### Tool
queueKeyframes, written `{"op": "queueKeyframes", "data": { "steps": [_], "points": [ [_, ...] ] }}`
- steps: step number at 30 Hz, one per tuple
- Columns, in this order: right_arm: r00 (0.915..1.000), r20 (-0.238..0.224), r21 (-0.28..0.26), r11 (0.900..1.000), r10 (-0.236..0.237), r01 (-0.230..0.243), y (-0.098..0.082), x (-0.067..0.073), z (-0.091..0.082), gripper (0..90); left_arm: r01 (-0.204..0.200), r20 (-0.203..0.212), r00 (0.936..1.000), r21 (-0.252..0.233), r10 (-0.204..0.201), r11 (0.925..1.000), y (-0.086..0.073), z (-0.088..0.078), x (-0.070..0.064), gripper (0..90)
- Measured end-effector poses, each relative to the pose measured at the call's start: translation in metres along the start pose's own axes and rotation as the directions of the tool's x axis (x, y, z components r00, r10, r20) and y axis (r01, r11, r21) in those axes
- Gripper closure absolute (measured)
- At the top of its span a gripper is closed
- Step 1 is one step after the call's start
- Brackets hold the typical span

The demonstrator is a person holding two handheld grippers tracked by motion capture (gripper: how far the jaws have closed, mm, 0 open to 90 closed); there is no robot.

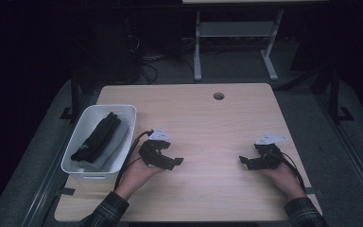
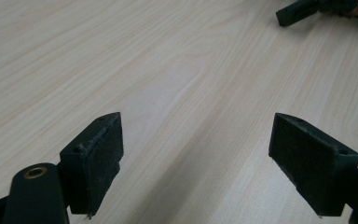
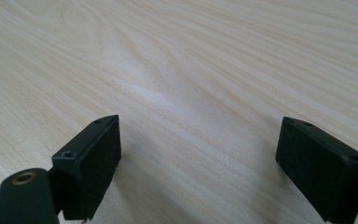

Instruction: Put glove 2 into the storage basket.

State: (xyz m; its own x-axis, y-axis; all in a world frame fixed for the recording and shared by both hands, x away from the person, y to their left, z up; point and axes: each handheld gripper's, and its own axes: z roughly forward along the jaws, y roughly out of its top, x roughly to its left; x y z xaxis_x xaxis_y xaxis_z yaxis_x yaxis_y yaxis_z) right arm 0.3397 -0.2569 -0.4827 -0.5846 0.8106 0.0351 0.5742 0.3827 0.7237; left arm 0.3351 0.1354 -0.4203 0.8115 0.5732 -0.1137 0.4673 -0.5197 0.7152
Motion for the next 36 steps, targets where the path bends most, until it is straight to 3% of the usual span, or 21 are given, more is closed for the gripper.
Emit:
{"op": "queueKeyframes", "data": {
  "steps": [4,11,16,21,24,27,36],
  "points": [
    [1.0000,0.000,0.000,1.000,0.001,-0.001,0.000,0.000,0.000,13.9,-0.006,-0.007,1.0000,0.002,0.006,1.0000,-0.006,0.010,-0.002,17.0],
    [1.0000,-0.002,-0.001,1.000,0.000,0.000,0.000,0.000,0.000,13.9,-0.024,-0.009,0.9996,0.058,0.025,0.9980,-0.017,0.030,-0.005,16.9],
    [1.0000,-0.003,-0.002,1.000,-0.001,0.001,0.000,0.001,0.000,13.9,-0.021,-0.003,0.9998,0.052,0.021,0.9984,-0.024,0.039,-0.005,17.0],
    [1.0000,-0.004,-0.001,1.000,-0.001,0.001,0.000,0.001,0.000,13.9,-0.034,-0.032,0.9988,0.059,0.036,0.9977,-0.029,0.043,-0.004,16.9],
    [1.0000,-0.005,-0.002,1.000,-0.001,0.001,0.000,0.001,0.000,13.9,-0.089,-0.071,0.9931,0.067,0.093,0.9938,-0.030,0.045,-0.006,14.8],
    [1.0000,-0.005,-0.001,1.000,0.000,0.000,0.000,0.001,0.000,13.9,-0.100,-0.063,0.9929,0.015,0.101,0.9949,-0.035,0.048,-0.004,12.0],
    [1.0000,-0.006,-0.002,1.000,-0.001,0.001,0.000,0.001,0.000,13.9,-0.101,-0.061,0.9929,0.011,0.102,0.9948,-0.035,0.048,-0.004,12.1]
  ]
}}
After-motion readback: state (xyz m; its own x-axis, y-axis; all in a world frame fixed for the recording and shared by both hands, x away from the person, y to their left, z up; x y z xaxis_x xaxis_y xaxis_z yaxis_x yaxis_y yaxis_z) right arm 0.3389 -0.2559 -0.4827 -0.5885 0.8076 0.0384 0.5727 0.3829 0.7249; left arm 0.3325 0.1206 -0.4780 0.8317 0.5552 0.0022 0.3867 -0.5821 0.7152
